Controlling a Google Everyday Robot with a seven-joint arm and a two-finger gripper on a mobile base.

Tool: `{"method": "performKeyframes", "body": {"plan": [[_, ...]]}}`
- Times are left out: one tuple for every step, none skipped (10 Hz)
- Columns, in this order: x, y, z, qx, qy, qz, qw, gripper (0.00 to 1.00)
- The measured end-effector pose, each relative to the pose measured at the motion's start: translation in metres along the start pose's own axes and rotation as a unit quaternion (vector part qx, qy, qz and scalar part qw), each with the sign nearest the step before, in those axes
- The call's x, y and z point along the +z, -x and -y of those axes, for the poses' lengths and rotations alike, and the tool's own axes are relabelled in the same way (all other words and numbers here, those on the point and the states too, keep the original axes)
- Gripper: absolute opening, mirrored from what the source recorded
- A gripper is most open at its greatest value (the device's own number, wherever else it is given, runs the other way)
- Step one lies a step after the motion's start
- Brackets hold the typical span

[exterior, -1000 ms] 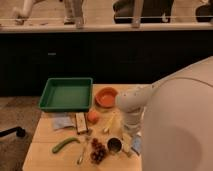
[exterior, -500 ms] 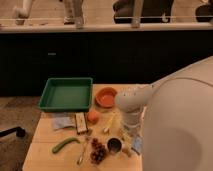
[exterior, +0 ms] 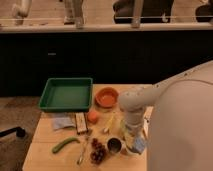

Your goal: Place sponge in table surface

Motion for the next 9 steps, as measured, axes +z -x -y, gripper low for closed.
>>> {"method": "performKeyframes", "body": {"plan": [[-0.0001,0.0001,-0.0002,-0.001,-0.001,-0.001,1.0000,0.00],[-0.0001,0.0003,-0.0001,-0.002,-0.001,-0.001,1.0000,0.00],[-0.0005,0.0001,-0.0001,-0.004,-0.001,-0.002,1.0000,0.00],[-0.0013,-0.0001,-0.0002,-0.005,0.000,-0.003,1.0000,0.00],[-0.0025,-0.0008,-0.0006,-0.007,0.002,-0.004,1.0000,0.00],[-0.0040,-0.0010,-0.0020,-0.009,0.005,-0.004,0.9999,0.00],[-0.0057,-0.0014,-0.0035,-0.009,0.008,-0.005,0.9999,0.00],[-0.0077,-0.0025,-0.0049,-0.010,0.012,-0.005,0.9999,0.00],[-0.0101,-0.0041,-0.0058,-0.011,0.016,-0.006,0.9998,0.00]]}}
